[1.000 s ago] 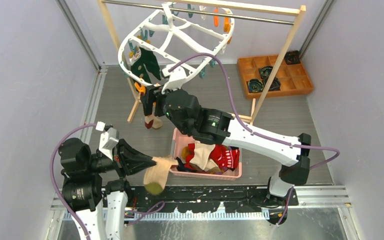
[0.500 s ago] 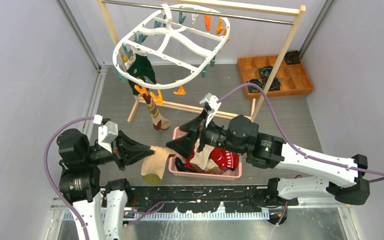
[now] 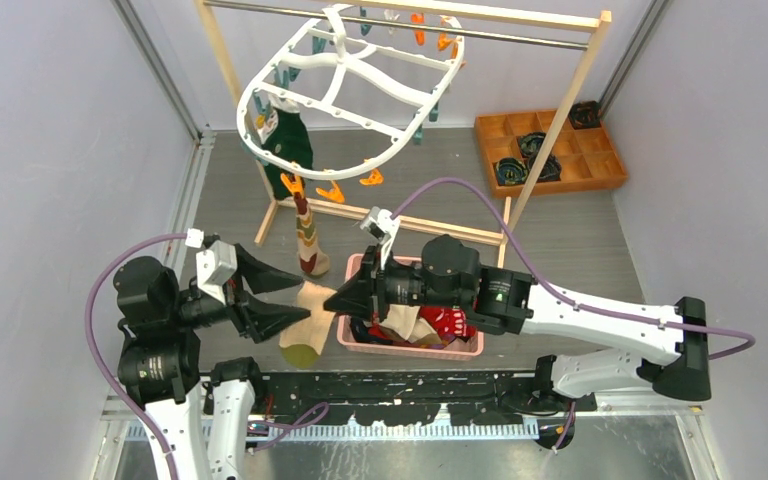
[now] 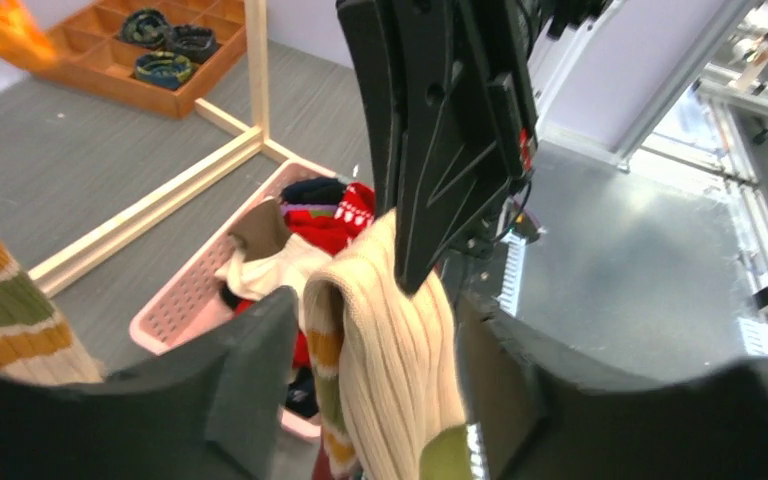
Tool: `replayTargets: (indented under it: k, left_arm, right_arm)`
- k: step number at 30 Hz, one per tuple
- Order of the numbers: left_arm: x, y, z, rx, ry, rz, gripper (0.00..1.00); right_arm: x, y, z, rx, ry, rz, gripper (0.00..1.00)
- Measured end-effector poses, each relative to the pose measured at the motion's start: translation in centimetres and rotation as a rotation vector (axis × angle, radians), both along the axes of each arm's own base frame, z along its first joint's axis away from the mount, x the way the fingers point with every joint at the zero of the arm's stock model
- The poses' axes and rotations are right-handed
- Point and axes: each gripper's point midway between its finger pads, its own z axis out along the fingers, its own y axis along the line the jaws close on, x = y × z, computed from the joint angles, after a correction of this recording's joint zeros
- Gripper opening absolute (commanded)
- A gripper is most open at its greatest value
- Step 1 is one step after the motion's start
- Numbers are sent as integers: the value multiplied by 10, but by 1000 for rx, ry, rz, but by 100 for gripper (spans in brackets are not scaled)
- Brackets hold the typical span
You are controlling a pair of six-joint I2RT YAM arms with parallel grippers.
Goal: Remove the socks clipped to the hanger
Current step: Place the sock in the bin.
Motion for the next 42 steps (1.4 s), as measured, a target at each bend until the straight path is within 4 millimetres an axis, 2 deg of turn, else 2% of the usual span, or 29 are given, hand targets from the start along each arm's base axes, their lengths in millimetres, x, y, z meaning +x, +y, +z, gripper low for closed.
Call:
replayTargets:
  k: [1, 2, 6, 9, 13, 14, 16, 19, 20, 21, 24, 25, 27, 30, 32, 37, 38, 40, 42]
  left_arm:
    - [1, 0, 0, 3, -8, 5, 96]
    - [3, 1, 0, 7, -14, 12, 99]
    - [10, 3, 0, 18, -22, 45, 100]
    - [23, 7, -2, 29, -15, 80, 100]
    - [47, 15, -8, 41, 31, 129, 100]
    - [52, 16, -10, 42, 47, 140, 100]
    - [62, 20, -14, 47, 81, 164, 100]
    - [74, 24, -17, 57, 115, 201, 100]
    - [77, 26, -19, 62, 123, 213, 100]
    - [80, 27, -20, 67, 131, 225, 100]
    - [87, 31, -25, 81, 150, 251, 100]
    - [89, 32, -27, 86, 161, 261, 100]
    - [92, 34, -30, 94, 177, 274, 100]
    - [96, 37, -35, 105, 198, 291, 100]
    - [98, 38, -37, 109, 210, 298, 100]
    - [100, 40, -35, 116, 241, 309, 100]
    - [100, 40, -35, 117, 243, 311, 100]
    - [101, 41, -36, 119, 254, 316, 100]
    - [101, 41, -36, 122, 264, 322, 100]
  right_arm:
    - [2, -2, 0, -2, 1, -15, 1]
    - [4, -5, -1, -6, 1, -31, 1]
    - [16, -28, -18, -54, 4, -140, 1]
    - [37, -44, -43, -104, 12, -245, 1]
    - [78, -64, -100, -213, 75, -392, 1]
    - [88, -69, -119, -250, 101, -426, 1]
    - [105, -80, -157, -324, 151, -483, 1]
    - [124, -93, -201, -417, 208, -547, 1]
    - [128, -95, -210, -439, 217, -562, 3]
    - [134, -98, -221, -465, 222, -586, 10]
    - [145, -107, -242, -539, 210, -643, 47]
    - [147, -111, -245, -558, 195, -659, 57]
    - [149, -118, -246, -597, 154, -688, 70]
    - [147, -125, -230, -623, 80, -702, 76]
    - [146, -128, -206, -589, 44, -710, 71]
    - [147, -118, -125, -360, 10, -709, 43]
    - [147, -112, -116, -325, 13, -697, 38]
    - [148, -99, -114, -285, 36, -667, 31]
    - [150, -85, -131, -301, 68, -639, 27]
